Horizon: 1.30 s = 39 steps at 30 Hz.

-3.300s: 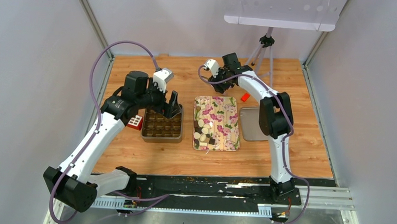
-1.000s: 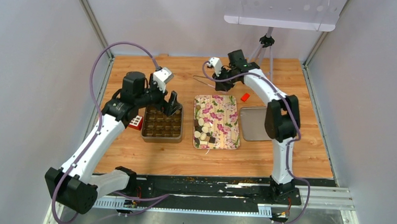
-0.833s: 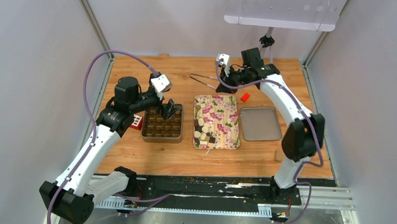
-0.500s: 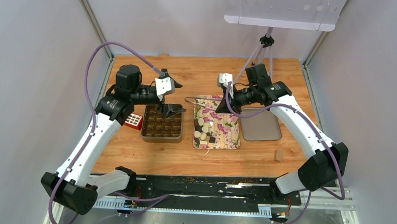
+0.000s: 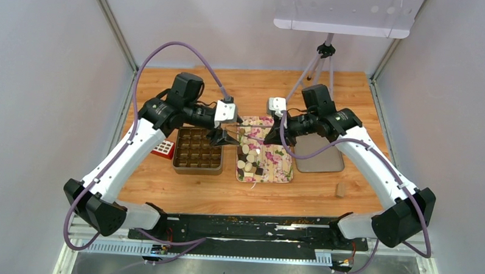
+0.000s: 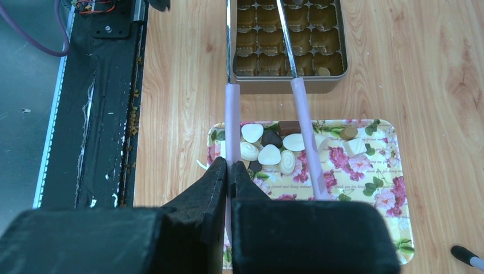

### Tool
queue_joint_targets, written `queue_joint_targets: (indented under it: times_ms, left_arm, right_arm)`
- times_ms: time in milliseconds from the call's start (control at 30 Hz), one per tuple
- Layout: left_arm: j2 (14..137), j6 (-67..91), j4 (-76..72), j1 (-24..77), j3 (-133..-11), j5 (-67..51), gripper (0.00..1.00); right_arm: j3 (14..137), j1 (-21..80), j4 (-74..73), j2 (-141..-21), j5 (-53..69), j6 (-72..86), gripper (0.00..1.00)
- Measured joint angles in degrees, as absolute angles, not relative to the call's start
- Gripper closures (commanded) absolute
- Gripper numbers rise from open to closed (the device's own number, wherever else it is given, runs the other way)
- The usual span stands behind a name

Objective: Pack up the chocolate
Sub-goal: Pick up the clamp from the center of the board.

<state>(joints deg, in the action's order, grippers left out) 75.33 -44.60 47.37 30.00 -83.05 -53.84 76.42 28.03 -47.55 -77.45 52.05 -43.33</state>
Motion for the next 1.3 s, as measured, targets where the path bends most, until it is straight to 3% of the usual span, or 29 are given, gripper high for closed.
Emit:
queue_joint_targets:
  times_ms: [400,867,1067,1300]
  left_arm:
    - [76.0,-43.2,46.8,31.5,-83.0,-49.0,0.31]
    - [76.2,-40.9,43.2,32.2,-82.9,-48.4,0.58]
    - [76.2,-40.1,42.6,32.2,-82.7,-48.2,0.44]
    - [76.2,-39.8,41.3,32.3,-80.9,-48.0,0.56]
  right_arm:
    - [76.4,28.1,-46.0,-76.1,52.1,-42.1,1.0]
    - [76.1,28.1,-44.2,-75.9,52.6,-38.9,0.98]
    - [75.8,28.2,-43.4,-75.9,52.7,-37.1,0.99]
    - [75.5,28.1,-42.2,-75.9,53.4,-34.7,0.99]
